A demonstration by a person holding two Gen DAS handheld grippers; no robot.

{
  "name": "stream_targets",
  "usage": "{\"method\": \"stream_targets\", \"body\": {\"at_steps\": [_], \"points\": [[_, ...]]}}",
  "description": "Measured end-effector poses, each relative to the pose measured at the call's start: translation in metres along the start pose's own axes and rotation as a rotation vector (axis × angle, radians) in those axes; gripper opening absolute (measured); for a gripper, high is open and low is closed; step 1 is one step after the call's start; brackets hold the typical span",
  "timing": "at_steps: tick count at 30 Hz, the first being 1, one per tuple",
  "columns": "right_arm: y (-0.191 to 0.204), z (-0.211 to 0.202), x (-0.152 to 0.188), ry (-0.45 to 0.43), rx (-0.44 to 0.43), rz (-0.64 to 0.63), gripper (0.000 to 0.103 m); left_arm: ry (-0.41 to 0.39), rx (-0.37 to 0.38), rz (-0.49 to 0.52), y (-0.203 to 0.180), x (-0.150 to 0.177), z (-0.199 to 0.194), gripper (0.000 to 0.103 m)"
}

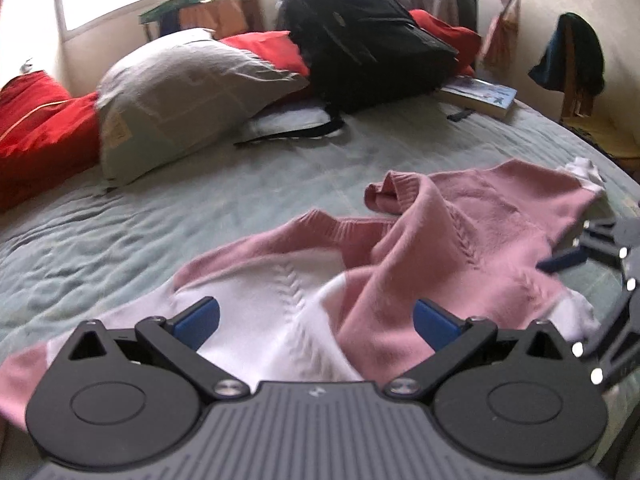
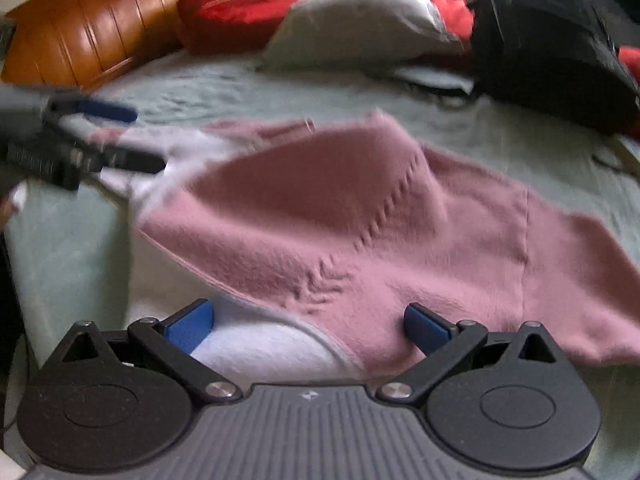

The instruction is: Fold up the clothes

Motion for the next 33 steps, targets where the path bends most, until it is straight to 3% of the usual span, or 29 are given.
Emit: {"method": "stream_targets", "body": {"at_steps": [5, 9, 13, 14, 16, 19, 23, 25, 33], "points": [[-0.008, 0.005, 0.012, 0.004, -0.029, 0.036, 0.103, 0.046, 0.134, -0.026, 0.001, -0.014, 0.043, 0.102], [-0.007, 0.005, 0.014, -0.001, -0.029, 0.024, 0.103, 0.114, 0.212, -0.137, 0.02, -0.032, 0.076, 0.102], [-0.011, 0.008, 0.016, 0.0, -0.053, 0.025, 0.103, 0.24, 0.366, -0.264, 0.043, -0.035, 0.105, 0.102], [-0.012, 0.009, 0.016, 0.0, -0.06, 0.029, 0.103, 0.253, 0.371, -0.287, 0.049, -0.034, 0.11, 0.102], [-0.013, 0.008, 0.017, -0.004, -0.066, 0.032, 0.103, 0.263, 0.331, -0.322, 0.061, -0.031, 0.121, 0.102], [-0.014, 0.007, 0.019, -0.014, -0.071, 0.029, 0.103, 0.234, 0.171, -0.336, 0.084, -0.03, 0.135, 0.102], [-0.014, 0.007, 0.021, -0.015, -0.075, 0.022, 0.103, 0.19, 0.146, -0.401, 0.107, -0.033, 0.141, 0.102], [-0.013, 0.007, 0.021, -0.014, -0.074, 0.012, 0.103, 0.181, 0.091, -0.371, 0.108, -0.034, 0.142, 0.102], [-0.015, 0.005, 0.022, -0.035, -0.081, 0.013, 0.103, 0.178, -0.002, -0.187, 0.08, -0.032, 0.116, 0.102]]}}
Point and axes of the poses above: each gripper's, at about its wrist camera, not at the fingertips, and z roughly the way its jaws point, y to its left, x to its underside, the point moved 3 cm from there along z, roughly the way its jaws point, and after that the axes turned 12 degrees about -z, right-handed, at the moved point
